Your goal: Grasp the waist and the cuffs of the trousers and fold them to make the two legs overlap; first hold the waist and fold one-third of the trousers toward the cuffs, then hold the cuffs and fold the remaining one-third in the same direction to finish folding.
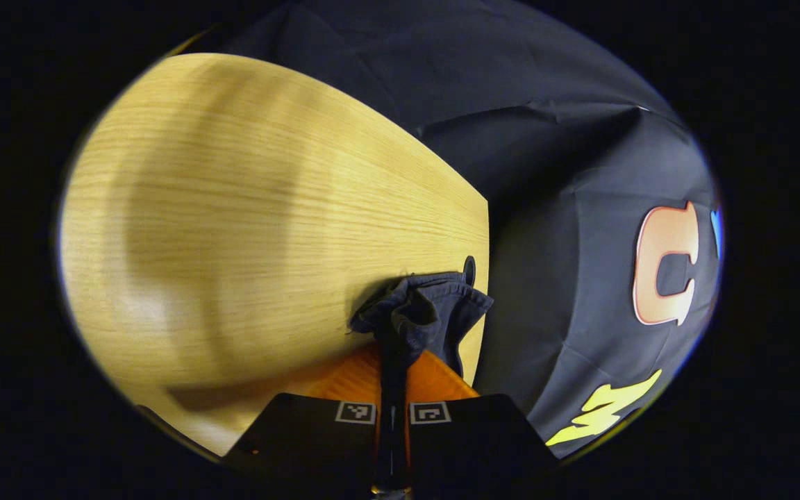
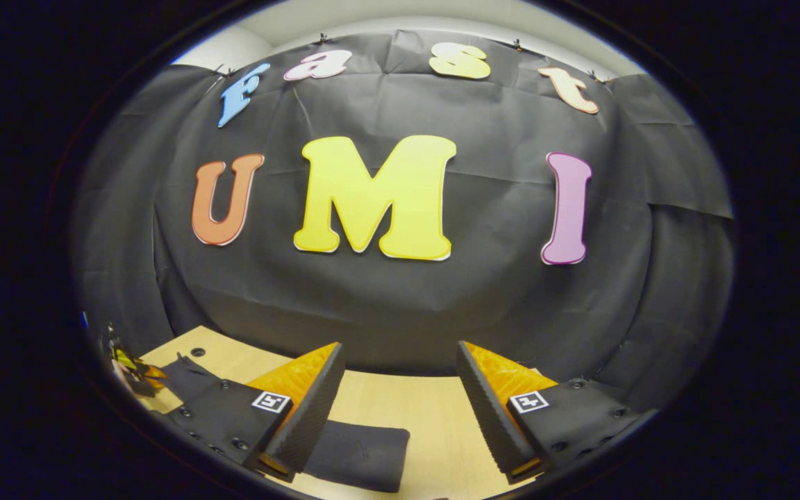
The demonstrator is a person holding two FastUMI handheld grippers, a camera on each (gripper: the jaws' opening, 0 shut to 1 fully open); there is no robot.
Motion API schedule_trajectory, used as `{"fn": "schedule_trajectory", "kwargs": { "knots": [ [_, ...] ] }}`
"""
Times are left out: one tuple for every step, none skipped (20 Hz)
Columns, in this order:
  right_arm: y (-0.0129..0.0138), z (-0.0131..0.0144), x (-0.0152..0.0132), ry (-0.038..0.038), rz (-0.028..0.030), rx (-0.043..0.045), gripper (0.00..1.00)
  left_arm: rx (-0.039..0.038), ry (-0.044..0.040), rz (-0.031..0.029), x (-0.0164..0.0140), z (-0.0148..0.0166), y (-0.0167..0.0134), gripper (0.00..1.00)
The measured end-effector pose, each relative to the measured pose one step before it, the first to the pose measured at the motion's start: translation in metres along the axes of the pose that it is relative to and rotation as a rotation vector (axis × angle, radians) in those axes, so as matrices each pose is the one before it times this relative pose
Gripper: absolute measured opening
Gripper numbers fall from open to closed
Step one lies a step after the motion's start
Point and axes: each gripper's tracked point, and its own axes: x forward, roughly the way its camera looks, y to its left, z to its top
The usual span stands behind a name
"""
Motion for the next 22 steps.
{"fn": "schedule_trajectory", "kwargs": {
  "knots": [
    [-0.00139, 0.00047, -0.00100, 0.00231, -0.00018, 0.00072, 0.99, 0.00358, -0.00167, -0.00109, -0.00071, 0.00061, -0.00096, 0.04],
    [-0.00142, -0.00135, -0.00006, 0.00325, 0.00002, 0.00195, 0.98, 0.00472, -0.00258, 0.00002, -0.00103, -0.00072, -0.00130, 0.04],
    [-0.00039, -0.00116, 0.00030, 0.00513, 0.00098, 0.00343, 0.98, 0.00989, -0.00539, -0.00395, -0.00188, -0.00033, -0.00287, 0.04],
    [-0.00012, -0.00324, 0.00060, 0.00656, 0.00068, 0.00461, 0.98, 0.01877, -0.00778, -0.00827, -0.00290, -0.00037, -0.00401, 0.04],
    [0.00021, -0.00204, -0.00020, 0.00418, 0.00235, 0.00670, 0.99, 0.02748, -0.00666, -0.00765, -0.00404, -0.00143, -0.00538, 0.04],
    [0.00083, -0.00090, -0.00221, 0.00247, 0.00256, 0.00440, 0.99, 0.03055, -0.00609, -0.00682, -0.00284, 0.00062, -0.00346, 0.04],
    [-0.00075, -0.00011, -0.00042, -0.00035, 0.00161, 0.00064, 0.99, 0.02546, -0.00446, -0.00690, -0.00257, 0.00095, -0.00405, 0.04],
    [-0.00004, 0.00054, -0.00106, -0.00210, 0.00159, -0.00101, 0.99, 0.02023, -0.00471, -0.00639, -0.00176, 0.00012, -0.00569, 0.04],
    [-0.00057, 0.00063, -0.00117, -0.00345, 0.00231, 0.00005, 0.99, 0.02299, -0.00430, -0.00421, -0.00237, -0.00116, -0.00556, 0.04],
    [-0.00083, 0.00072, -0.00124, -0.00370, -0.00030, 0.00322, 0.99, 0.03092, -0.00872, 0.00010, -0.00323, -0.00245, -0.00620, 0.04],
    [-0.00140, 0.00002, -0.00154, -0.00110, 0.00184, 0.00971, 0.99, 0.02766, -0.01039, -0.00582, -0.00295, -0.00262, -0.00709, 0.04],
    [-0.00112, -0.00103, -0.00127, 0.00255, 0.00152, 0.00957, 0.99, 0.01765, -0.00959, -0.01258, -0.00421, -0.00024, -0.00958, 0.04],
    [-0.00223, -0.00020, -0.00172, 0.00245, -0.00064, 0.00589, 0.99, 0.01961, -0.00685, -0.01169, -0.00498, -0.00068, -0.00985, 0.04],
    [-0.00185, -0.00142, -0.00199, -0.00014, -0.00134, 0.00494, 0.99, 0.02582, -0.00319, -0.00961, -0.00448, -0.00253, -0.00886, 0.04],
    [-0.00234, 0.00029, -0.00138, -0.00153, -0.00089, 0.00677, 0.99, 0.03643, -0.00164, -0.00428, -0.00493, -0.00167, -0.00669, 0.04],
    [-0.00292, 0.00048, -0.00239, -0.00226, -0.00147, 0.00902, 0.99, 0.04112, -0.00234, -0.00897, -0.00326, -0.00383, -0.00822, 0.04],
    [-0.00268, 0.00091, -0.00199, -0.00252, -0.00092, 0.01116, 0.99, 0.03464, -0.00203, -0.00998, -0.00328, -0.00254, -0.00948, 0.04],
    [-0.00242, -0.00031, -0.00270, -0.00013, -0.00075, 0.00898, 0.99, 0.02748, -0.00311, -0.01365, -0.00322, -0.00240, -0.01097, 0.04],
    [-0.00288, -0.00117, -0.00215, 0.00039, -0.00165, 0.00543, 0.99, 0.02806, -0.00446, -0.01523, -0.00404, -0.00213, -0.01146, 0.04],
    [-0.00309, -0.00204, -0.00158, 0.00219, -0.00162, 0.00228, 0.99, 0.03713, -0.00547, -0.01192, -0.00597, -0.00258, -0.00906, 0.04],
    [-0.00359, -0.00012, -0.00247, -0.00030, -0.00245, 0.00131, 0.99, 0.05016, -0.00288, -0.01504, -0.00485, -0.00413, -0.01092, 0.04],
    [-0.00424, -0.00014, -0.00261, -0.00097, -0.00299, 0.00170, 0.99, 0.05080, 0.00081, -0.02033, -0.00492, -0.00602, -0.01325, 0.04]
  ]
}}
